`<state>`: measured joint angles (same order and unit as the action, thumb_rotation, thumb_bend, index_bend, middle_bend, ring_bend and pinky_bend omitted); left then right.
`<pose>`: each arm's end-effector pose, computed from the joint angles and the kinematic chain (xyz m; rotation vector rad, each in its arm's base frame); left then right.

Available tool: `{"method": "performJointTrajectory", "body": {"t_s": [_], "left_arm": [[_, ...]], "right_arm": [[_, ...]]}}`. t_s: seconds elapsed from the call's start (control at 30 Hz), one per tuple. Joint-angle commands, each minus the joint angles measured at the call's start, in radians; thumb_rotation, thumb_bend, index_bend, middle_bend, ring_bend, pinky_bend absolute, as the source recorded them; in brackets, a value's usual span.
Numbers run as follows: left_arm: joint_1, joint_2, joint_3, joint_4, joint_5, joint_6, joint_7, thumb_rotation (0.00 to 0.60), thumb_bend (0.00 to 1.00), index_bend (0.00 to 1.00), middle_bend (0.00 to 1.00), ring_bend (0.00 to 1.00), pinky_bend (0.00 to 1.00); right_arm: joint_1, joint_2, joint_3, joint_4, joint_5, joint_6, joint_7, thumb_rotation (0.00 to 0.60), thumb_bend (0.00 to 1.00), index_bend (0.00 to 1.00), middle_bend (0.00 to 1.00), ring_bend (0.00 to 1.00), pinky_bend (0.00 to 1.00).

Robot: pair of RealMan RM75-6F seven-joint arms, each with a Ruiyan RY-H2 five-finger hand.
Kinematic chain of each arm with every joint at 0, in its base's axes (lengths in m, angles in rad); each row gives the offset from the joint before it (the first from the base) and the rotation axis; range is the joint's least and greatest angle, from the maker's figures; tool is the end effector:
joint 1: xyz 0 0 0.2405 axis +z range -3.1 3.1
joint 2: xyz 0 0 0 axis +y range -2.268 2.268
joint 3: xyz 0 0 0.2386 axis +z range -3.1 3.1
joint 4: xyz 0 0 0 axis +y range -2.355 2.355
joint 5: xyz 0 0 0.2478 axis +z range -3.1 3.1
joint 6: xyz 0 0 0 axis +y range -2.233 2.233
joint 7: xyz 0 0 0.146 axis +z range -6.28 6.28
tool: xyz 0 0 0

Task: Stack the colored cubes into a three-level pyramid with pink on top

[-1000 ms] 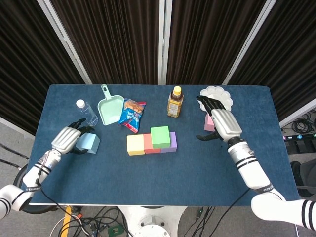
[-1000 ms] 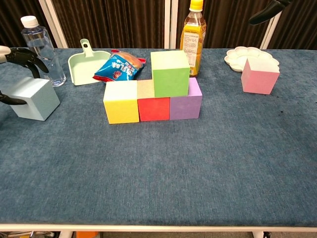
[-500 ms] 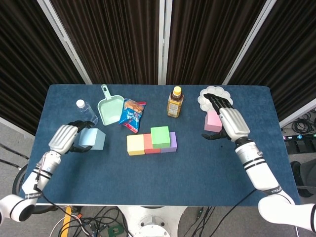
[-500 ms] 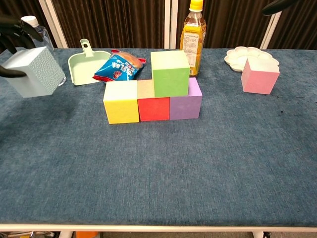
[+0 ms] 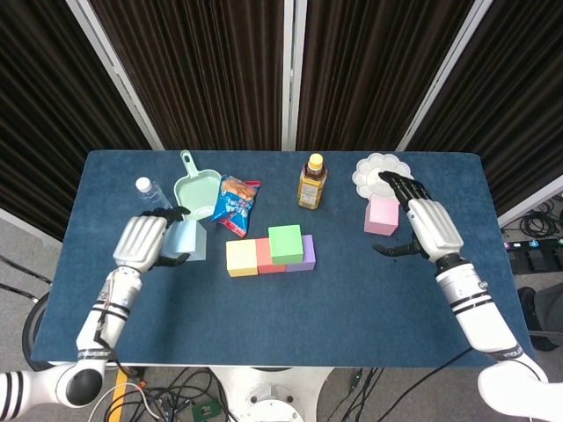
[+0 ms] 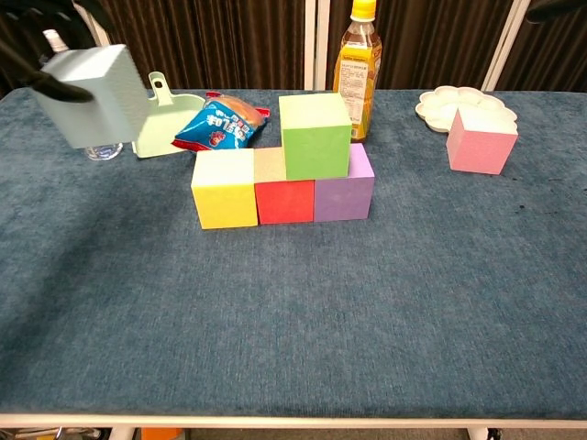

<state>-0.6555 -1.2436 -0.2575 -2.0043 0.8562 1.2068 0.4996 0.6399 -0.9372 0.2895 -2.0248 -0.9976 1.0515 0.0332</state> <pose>-0.1063 0.3069 0.0441 -1.5851 -1.0854 -0.9873 -0.1185 -0.3286 0.1141 1.5340 -1.2425 1.2283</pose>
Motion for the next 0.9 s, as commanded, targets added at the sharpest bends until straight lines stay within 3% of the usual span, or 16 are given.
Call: {"method": "performJointTrajectory", "body": {"t_s": [0.03, 0.23, 0.9], "left_arm": [[-0.095, -0.098, -0.052, -0.041, -0.192, 0.061, 0.134, 0.600, 0.21, 0.23, 0.66, 0.28, 0.30], [-0.156, -0.168, -0.085, -0.023, -0.337, 0.109, 0.190, 0.600, 0.22, 0.22, 0.66, 0.28, 0.29], [-0.210, -0.248, -0.110, -0.056, -0.387, 0.238, 0.221, 0.600, 0.22, 0.22, 0.69, 0.31, 0.26]], "right_arm": [[-0.016, 0.009, -0.006, -0.008, -0.019, 0.010, 0.008, 0.600, 0.00, 0.00, 0.05, 0.00, 0.00], [-0.038, 0.015, -0.009, -0.006, -0.047, 0.020, 0.029, 0.600, 0.00, 0.00, 0.04, 0.00, 0.00], [-0.080, 0.029, -0.009, -0.016, -0.091, 0.036, 0.045, 0.600, 0.00, 0.00, 0.05, 0.00, 0.00]]}}
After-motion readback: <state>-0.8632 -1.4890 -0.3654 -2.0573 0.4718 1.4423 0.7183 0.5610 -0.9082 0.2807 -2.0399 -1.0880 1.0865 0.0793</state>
